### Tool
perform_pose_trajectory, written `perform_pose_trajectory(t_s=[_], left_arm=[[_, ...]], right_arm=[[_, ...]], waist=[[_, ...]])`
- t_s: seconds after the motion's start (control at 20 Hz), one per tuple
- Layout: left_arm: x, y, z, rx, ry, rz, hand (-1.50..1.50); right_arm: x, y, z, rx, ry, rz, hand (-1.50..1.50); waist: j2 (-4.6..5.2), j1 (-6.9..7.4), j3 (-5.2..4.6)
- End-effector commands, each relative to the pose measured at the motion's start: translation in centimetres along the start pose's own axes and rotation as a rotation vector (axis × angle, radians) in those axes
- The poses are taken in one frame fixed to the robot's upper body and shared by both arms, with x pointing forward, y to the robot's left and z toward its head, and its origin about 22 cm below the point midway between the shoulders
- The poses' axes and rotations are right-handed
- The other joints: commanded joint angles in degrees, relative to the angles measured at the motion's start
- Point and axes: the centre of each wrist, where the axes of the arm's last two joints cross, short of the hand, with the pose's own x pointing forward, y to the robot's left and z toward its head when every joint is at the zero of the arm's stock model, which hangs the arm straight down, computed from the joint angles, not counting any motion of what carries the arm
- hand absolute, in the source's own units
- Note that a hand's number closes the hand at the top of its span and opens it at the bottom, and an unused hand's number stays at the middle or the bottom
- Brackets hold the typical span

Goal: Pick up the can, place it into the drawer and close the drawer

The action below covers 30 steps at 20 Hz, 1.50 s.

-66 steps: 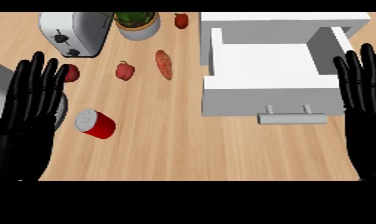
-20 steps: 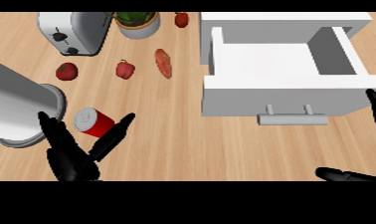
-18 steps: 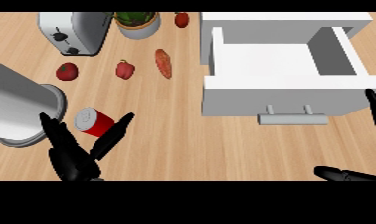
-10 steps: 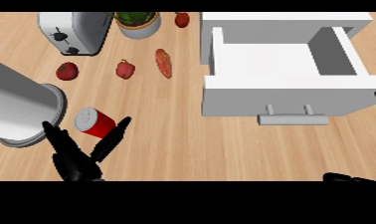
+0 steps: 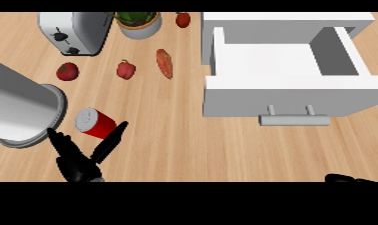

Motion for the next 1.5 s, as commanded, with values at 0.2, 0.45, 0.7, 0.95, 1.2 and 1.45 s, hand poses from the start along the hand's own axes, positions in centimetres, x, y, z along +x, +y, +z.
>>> perform_pose_trajectory(t_s=[0.2, 0.45, 0.7, 0.95, 1.2, 1.45], left_arm=[[-2.1, -1.0, -0.8, 0.043, 0.025, 0.016, -1.50], [-4.6, 1.0, -3.6, 0.029, 0.006, 0.035, -1.50], [-4.4, -1.8, -3.8, -0.003, 0.003, 0.032, -1.50], [-6.1, -1.2, -5.3, -0.108, 0.011, 0.040, -1.50], [-4.2, -2.4, -6.9, -0.162, -0.013, 0.096, 1.50], [-4.2, -2.2, -7.5, -0.209, -0.039, 0.134, 1.50]], right_arm=[[1.0, -1.3, -1.0, -0.007, -0.007, 0.009, -1.50], [1.2, -1.0, 0.5, 0.029, 0.015, 0.003, -1.50], [1.3, -1.0, -0.4, 0.008, -0.004, 0.023, -1.50], [0.5, -0.9, -0.2, 0.002, -0.016, 0.014, -1.50], [2.5, -0.4, 0.7, -0.009, -0.012, 0.009, -1.50], [0.2, 0.3, -0.5, -0.011, -0.006, 0.035, -1.50]], waist=[[0.02, -0.02, 0.01], [0.01, -0.12, 0.02], [0.03, -0.14, 0.02], [0.14, -0.45, -0.02], [0.04, -0.34, 0.00], [0.06, -0.11, 0.01]])
